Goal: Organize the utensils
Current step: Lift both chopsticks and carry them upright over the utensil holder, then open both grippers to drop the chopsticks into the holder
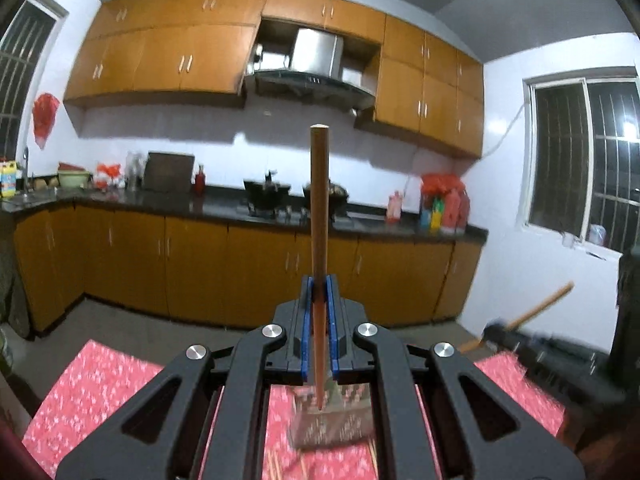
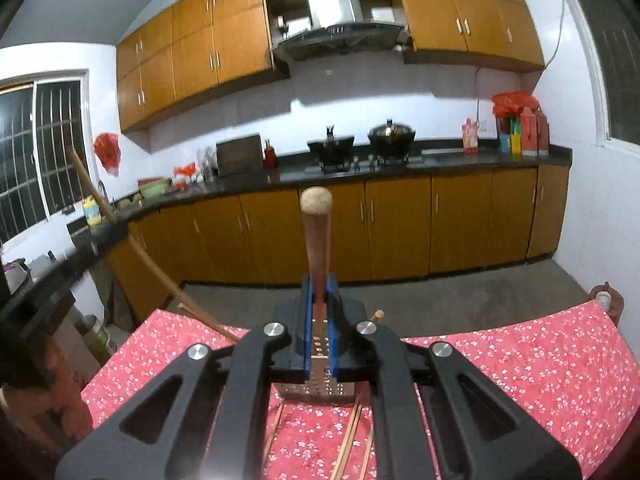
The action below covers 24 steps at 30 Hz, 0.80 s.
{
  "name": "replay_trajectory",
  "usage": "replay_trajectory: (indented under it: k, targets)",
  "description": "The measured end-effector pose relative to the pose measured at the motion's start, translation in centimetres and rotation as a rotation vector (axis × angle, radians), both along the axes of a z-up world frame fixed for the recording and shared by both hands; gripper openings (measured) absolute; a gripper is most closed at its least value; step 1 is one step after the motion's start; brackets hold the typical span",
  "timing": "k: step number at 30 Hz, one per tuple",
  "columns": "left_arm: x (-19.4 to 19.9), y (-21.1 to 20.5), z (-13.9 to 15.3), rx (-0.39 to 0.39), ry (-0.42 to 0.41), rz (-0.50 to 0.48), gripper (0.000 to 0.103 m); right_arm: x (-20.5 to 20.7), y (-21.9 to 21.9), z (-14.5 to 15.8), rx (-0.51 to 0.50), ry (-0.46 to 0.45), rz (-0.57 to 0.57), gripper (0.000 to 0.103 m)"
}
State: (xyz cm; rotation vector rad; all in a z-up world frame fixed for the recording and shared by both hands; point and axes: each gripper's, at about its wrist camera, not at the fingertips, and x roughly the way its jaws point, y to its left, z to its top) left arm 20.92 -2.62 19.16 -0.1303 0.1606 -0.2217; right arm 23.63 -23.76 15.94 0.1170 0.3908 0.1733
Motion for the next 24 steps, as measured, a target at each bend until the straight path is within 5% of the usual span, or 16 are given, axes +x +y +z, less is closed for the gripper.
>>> replay_trajectory:
  k: [9,18,22,24]
  targets:
    - [4.5,-1.9,-3.2,-0.009,0.070,0.014,0.007,4.5,0.0,-2.7,0.039,0.155,0.026,0.007]
    - [5.8,-1.9,-5.3,-0.012,0.144,-0.002,0.010,5.3,0.1,-3.9,0.059,0.174,0.019,0.014]
    - [5.2,-1.5,-5.1,-0.020,0.130,0.006,0.032,4.4,-0.1,-3.4,0.061,0.137,0.009,0.015]
    - [4.8,-1.2,-4.7,-0.029,0.118,0.007,0.032,3.6,-0.3,-2.8,0.061,0.106,0.006,0.017]
